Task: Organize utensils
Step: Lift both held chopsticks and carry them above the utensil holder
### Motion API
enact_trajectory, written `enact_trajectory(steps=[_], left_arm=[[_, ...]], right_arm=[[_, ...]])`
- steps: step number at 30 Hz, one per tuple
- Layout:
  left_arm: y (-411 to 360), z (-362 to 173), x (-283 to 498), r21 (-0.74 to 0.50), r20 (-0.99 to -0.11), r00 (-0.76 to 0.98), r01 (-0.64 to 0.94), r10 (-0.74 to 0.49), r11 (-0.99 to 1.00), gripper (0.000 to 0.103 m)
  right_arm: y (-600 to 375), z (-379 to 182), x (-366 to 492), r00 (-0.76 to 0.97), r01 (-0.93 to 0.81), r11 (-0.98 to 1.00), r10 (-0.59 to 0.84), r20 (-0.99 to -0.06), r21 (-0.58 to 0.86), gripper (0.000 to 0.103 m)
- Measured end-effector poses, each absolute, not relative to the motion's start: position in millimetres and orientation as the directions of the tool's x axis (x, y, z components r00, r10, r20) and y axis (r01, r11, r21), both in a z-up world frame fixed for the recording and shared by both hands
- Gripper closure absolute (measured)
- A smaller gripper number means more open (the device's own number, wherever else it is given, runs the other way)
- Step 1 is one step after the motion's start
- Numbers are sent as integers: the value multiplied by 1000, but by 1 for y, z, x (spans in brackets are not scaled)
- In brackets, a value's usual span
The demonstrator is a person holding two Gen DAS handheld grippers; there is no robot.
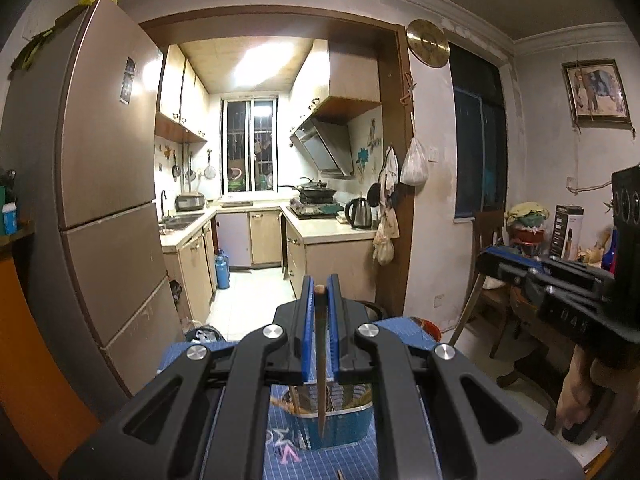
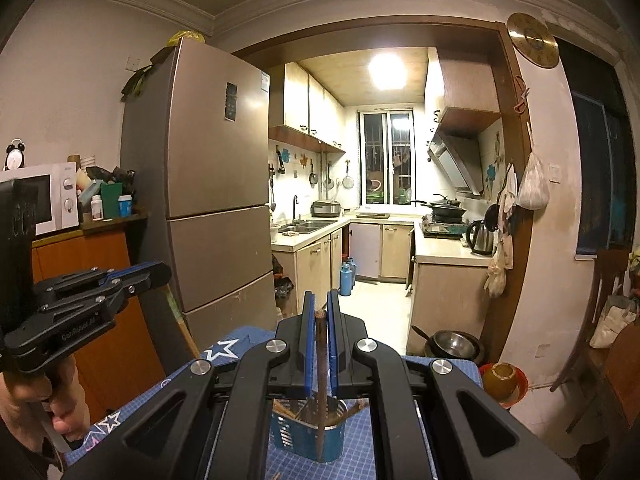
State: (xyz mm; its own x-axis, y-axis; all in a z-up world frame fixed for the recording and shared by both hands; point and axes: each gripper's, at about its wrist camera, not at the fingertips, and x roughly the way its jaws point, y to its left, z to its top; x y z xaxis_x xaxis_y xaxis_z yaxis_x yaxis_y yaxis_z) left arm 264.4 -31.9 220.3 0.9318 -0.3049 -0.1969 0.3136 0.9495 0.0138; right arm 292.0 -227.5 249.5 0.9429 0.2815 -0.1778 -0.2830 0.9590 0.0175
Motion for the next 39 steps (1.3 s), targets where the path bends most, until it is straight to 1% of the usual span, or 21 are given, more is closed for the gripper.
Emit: enact_trajectory(steps=[5,13,26,39], left_arm=[[-35,230,281,16,-177,937,309,-301,951,98],[-35,227,306,-2,-176,937,305,-301,952,98],[-33,211,336,-20,-186,933,310,-308,950,98],[-36,177,362,-40,-244,915,321,-321,946,98]], right_arm=[[-225,261,309,945,-287,958,286,-161,18,96],[-221,268,334,945,-293,956,293,-145,25,96],[-212,235,378,937,-293,955,295,-189,36,96],[-210,194,404,925,-289,956,292,-243,50,96]])
